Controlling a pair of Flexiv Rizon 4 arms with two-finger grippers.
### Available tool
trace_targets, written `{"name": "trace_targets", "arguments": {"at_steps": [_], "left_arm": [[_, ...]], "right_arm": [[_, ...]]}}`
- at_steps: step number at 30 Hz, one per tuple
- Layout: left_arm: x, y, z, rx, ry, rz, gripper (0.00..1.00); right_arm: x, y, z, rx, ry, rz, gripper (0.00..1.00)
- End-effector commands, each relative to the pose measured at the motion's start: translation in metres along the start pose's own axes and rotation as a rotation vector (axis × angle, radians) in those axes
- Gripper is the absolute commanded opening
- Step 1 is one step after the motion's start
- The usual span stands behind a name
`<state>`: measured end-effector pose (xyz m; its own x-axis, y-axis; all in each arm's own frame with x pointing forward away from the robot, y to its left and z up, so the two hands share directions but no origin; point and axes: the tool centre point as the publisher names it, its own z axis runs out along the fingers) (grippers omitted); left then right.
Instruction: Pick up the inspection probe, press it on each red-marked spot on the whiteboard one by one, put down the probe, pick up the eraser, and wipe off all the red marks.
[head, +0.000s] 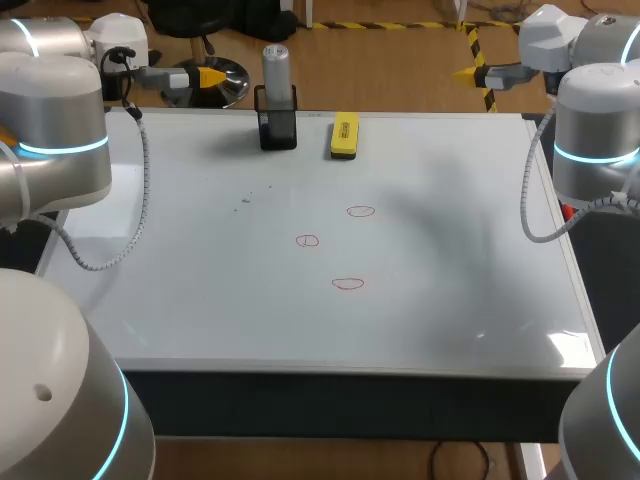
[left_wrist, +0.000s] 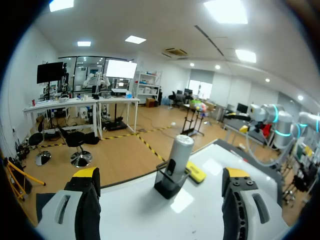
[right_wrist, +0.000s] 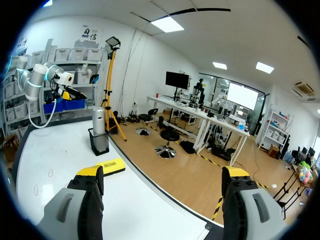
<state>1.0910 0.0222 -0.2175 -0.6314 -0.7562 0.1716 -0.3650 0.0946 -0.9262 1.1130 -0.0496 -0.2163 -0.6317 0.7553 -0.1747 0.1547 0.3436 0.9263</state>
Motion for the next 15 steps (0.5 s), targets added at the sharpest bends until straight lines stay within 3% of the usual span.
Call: {"name": "trace_targets", "arguments": {"at_steps": [1,3,10,15], "left_arm": [[0.000,0.000,0.000,-0.001,0.002,-0.001,1.00],[0.000,0.000,0.000,-0.001,0.002,-0.001,1.00],[0.001,-0.006,0.011,0.075,0.162,0.131,1.00],[0.011,-0.008,0.021,0.128,0.364,0.223,1.00]], "right_arm": [[0.000,0.000,0.000,0.002,0.001,0.000,1.00],[0.000,0.000,0.000,0.002,0.001,0.000,1.00],[0.000,0.000,0.000,0.002,0.001,0.000,1.00],[0.000,0.000,0.000,0.002,0.001,0.000,1.00]]}}
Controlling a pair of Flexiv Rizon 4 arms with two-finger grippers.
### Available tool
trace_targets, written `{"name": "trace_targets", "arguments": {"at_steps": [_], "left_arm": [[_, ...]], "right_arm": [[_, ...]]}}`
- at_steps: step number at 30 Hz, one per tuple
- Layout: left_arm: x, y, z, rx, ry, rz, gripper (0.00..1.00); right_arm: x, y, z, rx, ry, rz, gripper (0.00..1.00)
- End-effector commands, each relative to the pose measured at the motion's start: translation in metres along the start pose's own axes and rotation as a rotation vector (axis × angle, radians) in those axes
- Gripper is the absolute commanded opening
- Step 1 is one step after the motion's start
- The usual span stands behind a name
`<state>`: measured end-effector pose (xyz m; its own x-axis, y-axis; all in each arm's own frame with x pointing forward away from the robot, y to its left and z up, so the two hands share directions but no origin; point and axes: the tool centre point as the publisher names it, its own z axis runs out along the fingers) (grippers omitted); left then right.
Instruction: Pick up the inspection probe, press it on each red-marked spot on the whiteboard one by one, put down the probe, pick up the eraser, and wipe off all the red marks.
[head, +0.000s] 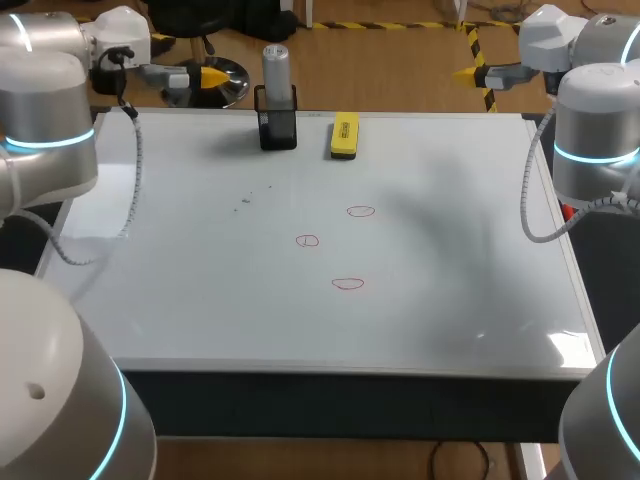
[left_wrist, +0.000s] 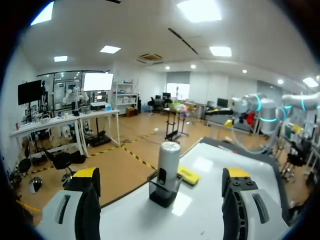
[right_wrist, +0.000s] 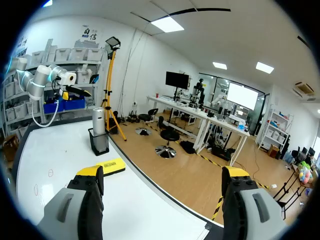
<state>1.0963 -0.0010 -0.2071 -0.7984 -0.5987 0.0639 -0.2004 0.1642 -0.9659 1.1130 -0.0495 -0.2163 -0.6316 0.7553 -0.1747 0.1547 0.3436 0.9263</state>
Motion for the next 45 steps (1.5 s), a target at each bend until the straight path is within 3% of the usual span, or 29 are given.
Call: {"name": "trace_targets", "arguments": {"at_steps": [1,4,12,20,32,45], "left_arm": [[-0.003,0.006,0.008,0.073,0.205,0.067,1.00],[0.000,0.007,0.018,0.089,0.326,0.095,1.00],[0.007,0.003,0.049,0.122,0.529,0.167,1.00],[0.010,0.011,0.089,0.144,0.622,0.154,1.00],[0.028,0.012,0.142,0.153,0.689,0.138,1.00],[0.044,0.021,0.153,0.174,0.654,0.114,1.00]], "right_arm": [[0.000,0.000,0.000,0.002,0.001,0.000,1.00],[0.000,0.000,0.000,0.002,0.001,0.000,1.00],[0.000,0.000,0.000,0.002,0.001,0.000,1.00],[0.000,0.000,0.000,0.002,0.001,0.000,1.00],[0.000,0.000,0.000,0.002,0.001,0.000,1.00],[0.000,0.000,0.000,0.002,0.001,0.000,1.00]]}}
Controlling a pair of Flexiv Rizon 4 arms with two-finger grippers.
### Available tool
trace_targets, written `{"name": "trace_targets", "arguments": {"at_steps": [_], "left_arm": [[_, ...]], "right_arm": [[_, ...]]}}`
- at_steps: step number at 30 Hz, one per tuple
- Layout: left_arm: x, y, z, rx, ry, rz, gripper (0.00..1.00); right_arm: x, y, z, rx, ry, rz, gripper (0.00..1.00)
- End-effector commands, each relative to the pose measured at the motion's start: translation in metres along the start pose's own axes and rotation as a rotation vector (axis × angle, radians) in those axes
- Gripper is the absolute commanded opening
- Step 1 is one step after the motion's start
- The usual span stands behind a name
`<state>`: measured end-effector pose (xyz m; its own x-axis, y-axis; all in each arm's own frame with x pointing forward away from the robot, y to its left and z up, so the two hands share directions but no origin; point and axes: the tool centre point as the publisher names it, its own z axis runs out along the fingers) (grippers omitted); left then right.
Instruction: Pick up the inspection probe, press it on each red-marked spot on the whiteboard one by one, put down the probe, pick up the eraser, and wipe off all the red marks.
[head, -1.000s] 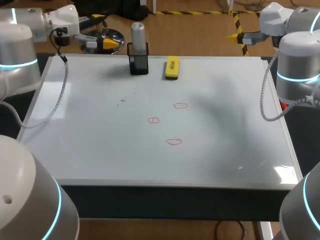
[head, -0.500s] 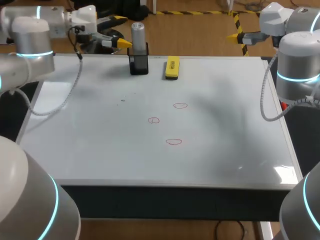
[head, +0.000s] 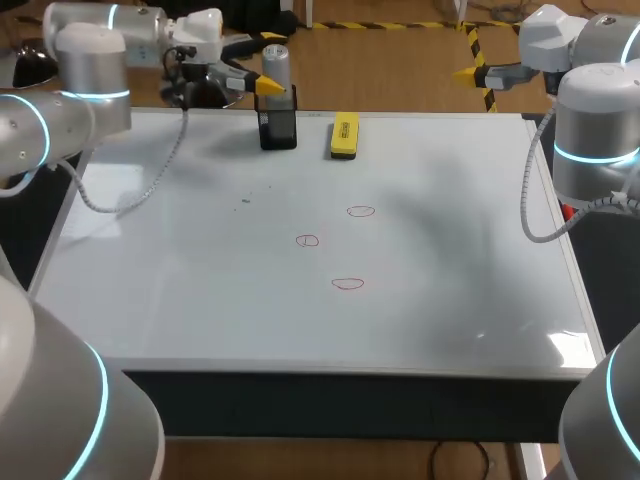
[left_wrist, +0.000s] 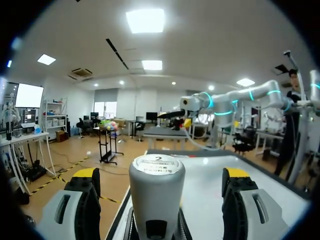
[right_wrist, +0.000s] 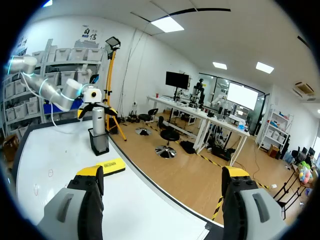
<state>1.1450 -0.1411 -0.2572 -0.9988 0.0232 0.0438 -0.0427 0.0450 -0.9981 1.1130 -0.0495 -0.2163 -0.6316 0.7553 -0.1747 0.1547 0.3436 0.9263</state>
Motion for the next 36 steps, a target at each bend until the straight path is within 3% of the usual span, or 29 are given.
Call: {"name": "trace_targets", "arguments": {"at_steps": [1,7,22,36], "left_arm": [[0.002,0.006,0.004,-0.002,-0.018,-0.004,1.00],[0.006,0.008,0.005,-0.013,-0.073,0.004,1.00],[0.010,0.018,0.023,-0.001,-0.093,-0.007,1.00],[0.011,0.020,0.013,-0.005,-0.133,-0.004,0.97]], "right_arm": [[-0.001,0.000,0.000,0.002,0.001,0.000,1.00],[-0.001,0.000,0.000,0.002,0.001,0.000,1.00],[-0.001,0.000,0.000,0.002,0.001,0.000,1.00],[-0.001,0.000,0.000,0.002,0.001,0.000,1.00]]}}
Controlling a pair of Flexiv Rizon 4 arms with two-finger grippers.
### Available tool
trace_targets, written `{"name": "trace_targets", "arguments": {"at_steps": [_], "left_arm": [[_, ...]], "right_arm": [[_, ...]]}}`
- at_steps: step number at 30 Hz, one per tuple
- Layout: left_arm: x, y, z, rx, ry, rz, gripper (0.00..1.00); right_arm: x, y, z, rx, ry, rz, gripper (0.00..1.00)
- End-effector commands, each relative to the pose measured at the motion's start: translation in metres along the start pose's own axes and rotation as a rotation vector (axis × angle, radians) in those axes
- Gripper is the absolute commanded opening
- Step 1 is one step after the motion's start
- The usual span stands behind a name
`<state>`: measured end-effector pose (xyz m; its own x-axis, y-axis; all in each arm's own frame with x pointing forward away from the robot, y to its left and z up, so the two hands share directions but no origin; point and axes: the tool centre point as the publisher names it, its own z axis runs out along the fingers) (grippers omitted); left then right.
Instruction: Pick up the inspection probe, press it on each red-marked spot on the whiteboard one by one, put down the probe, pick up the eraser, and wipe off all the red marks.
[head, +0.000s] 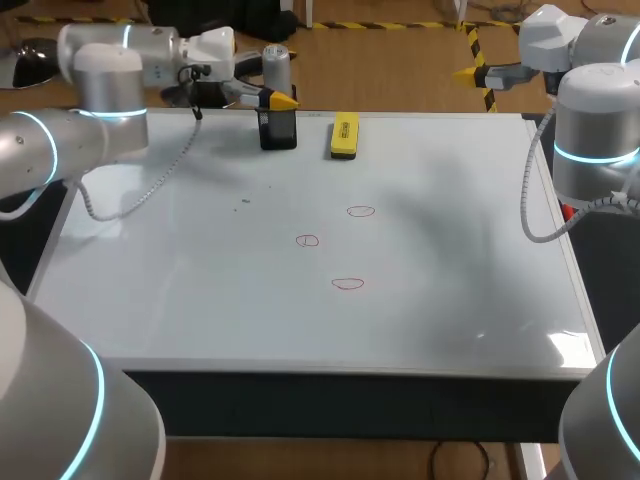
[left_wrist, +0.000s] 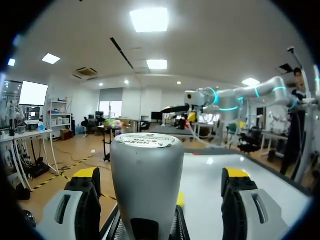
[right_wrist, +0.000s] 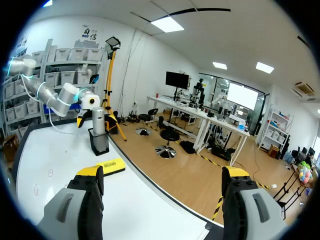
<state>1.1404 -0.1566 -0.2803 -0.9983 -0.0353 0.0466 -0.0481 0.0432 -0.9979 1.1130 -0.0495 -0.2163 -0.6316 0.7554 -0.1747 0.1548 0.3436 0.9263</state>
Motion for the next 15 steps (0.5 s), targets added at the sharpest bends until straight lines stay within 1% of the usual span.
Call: {"name": "trace_targets", "arguments": {"at_steps": [1,4,6,7,9,11,12,15], "left_arm": [[0.0069,-0.0026,-0.0042,-0.008,-0.077,0.002,0.93],[0.0065,-0.0030,-0.0051,-0.009,-0.083,0.004,0.84],[0.0060,-0.0028,-0.0049,-0.009,-0.084,0.004,0.72],[0.0057,-0.0026,-0.0047,-0.009,-0.083,0.004,0.73],[0.0056,-0.0025,-0.0041,-0.012,-0.081,0.006,0.69],[0.0051,-0.0014,-0.0042,-0.013,-0.083,0.005,0.61],[0.0049,-0.0011,-0.0046,-0.013,-0.084,0.004,0.52],[0.0046,-0.0006,-0.0062,-0.014,-0.086,0.006,0.42]], "right_arm": [[-0.0005,0.0001,0.0002,0.002,0.001,0.000,1.00],[-0.0005,0.0001,0.0002,0.002,0.001,0.000,1.00],[-0.0005,0.0001,0.0002,0.002,0.001,0.000,1.00],[-0.0005,0.0001,0.0002,0.002,0.001,0.000,1.00],[-0.0005,0.0001,0.0002,0.002,0.001,0.000,1.00],[-0.0005,0.0001,0.0002,0.002,0.001,0.000,1.00],[-0.0005,0.0001,0.0002,0.002,0.001,0.000,1.00],[-0.0005,0.0001,0.0002,0.002,0.001,0.000,1.00]]}}
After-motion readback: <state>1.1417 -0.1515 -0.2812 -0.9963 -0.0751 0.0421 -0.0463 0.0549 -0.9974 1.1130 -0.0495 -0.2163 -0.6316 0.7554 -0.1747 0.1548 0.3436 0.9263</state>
